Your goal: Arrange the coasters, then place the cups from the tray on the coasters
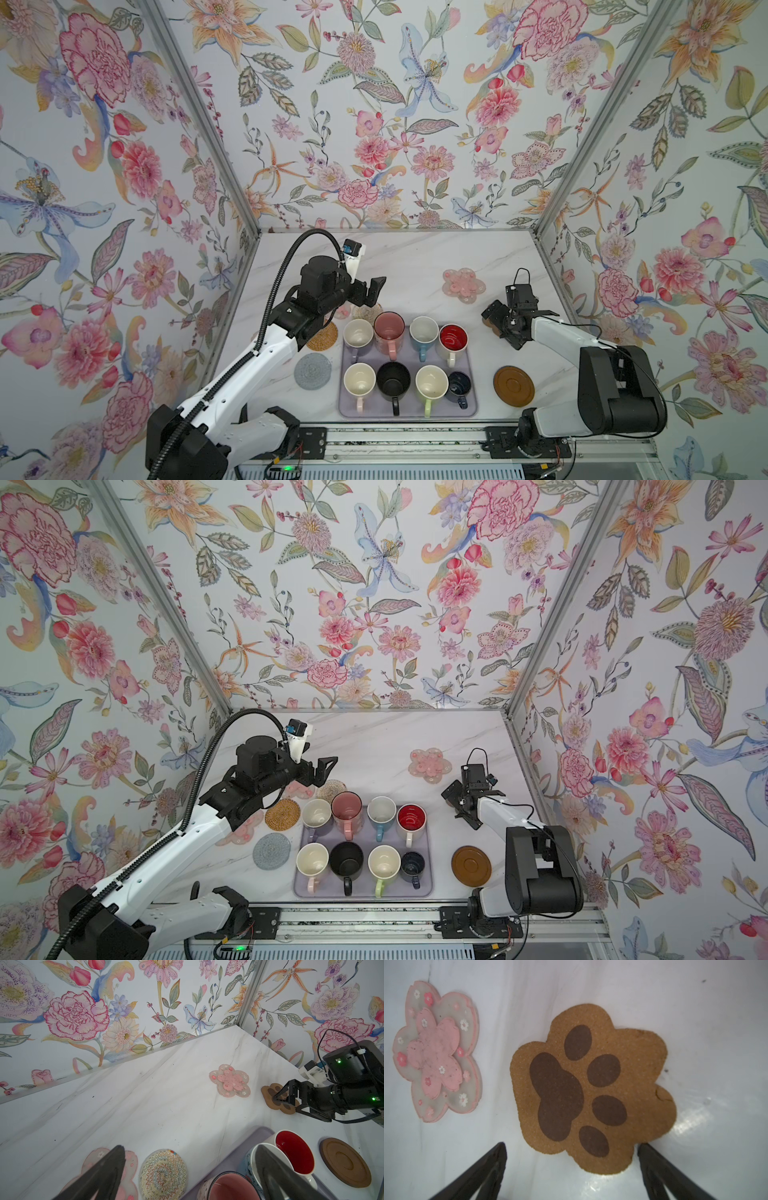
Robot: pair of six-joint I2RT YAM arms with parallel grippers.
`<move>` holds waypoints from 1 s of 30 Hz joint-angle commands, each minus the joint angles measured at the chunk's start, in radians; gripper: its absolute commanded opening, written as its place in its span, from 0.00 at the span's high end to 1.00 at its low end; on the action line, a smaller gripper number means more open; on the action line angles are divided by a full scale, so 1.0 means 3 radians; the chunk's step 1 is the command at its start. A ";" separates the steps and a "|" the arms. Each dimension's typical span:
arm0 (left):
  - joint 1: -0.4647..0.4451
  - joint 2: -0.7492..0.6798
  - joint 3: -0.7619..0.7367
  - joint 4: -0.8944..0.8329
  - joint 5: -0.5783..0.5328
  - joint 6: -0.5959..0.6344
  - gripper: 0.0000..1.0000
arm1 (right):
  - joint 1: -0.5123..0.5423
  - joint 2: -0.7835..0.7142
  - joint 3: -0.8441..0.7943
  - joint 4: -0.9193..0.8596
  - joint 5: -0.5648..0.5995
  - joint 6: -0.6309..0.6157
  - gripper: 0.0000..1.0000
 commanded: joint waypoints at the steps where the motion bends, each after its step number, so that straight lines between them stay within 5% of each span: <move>1: -0.0017 0.0015 -0.0036 -0.0040 -0.0077 0.0062 0.01 | -0.0049 0.0150 0.0176 0.0000 0.0124 -0.0182 0.01; 19: -0.0026 0.0069 -0.0036 -0.0040 -0.0084 0.0067 0.01 | -0.0275 0.1094 0.1189 -0.0169 -0.0027 -0.1149 0.01; 30: -0.0023 0.0030 -0.0039 -0.0040 -0.0085 0.0070 0.01 | -0.0022 0.0616 0.1146 -0.0582 0.0361 -0.1159 0.01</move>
